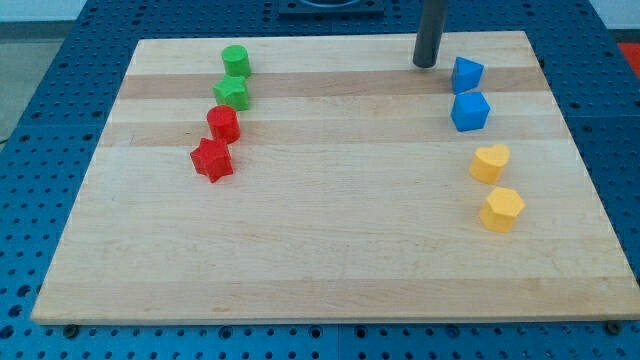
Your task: Push the blue cube towards center
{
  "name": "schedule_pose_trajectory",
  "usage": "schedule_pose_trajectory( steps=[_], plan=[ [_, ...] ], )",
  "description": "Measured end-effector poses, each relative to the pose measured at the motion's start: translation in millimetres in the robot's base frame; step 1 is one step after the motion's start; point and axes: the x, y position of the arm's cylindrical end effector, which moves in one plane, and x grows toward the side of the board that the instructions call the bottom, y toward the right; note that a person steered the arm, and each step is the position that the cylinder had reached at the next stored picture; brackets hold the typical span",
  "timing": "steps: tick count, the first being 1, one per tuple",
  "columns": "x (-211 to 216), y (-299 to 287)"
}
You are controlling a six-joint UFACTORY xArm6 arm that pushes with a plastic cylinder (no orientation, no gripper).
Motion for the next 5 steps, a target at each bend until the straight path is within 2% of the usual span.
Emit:
schedule_pose_trajectory(
  steps=[1,3,5],
  plan=[
    [16.5,-19.0],
    [-28.0,-5.0],
    [-17.3,22.8]
  ],
)
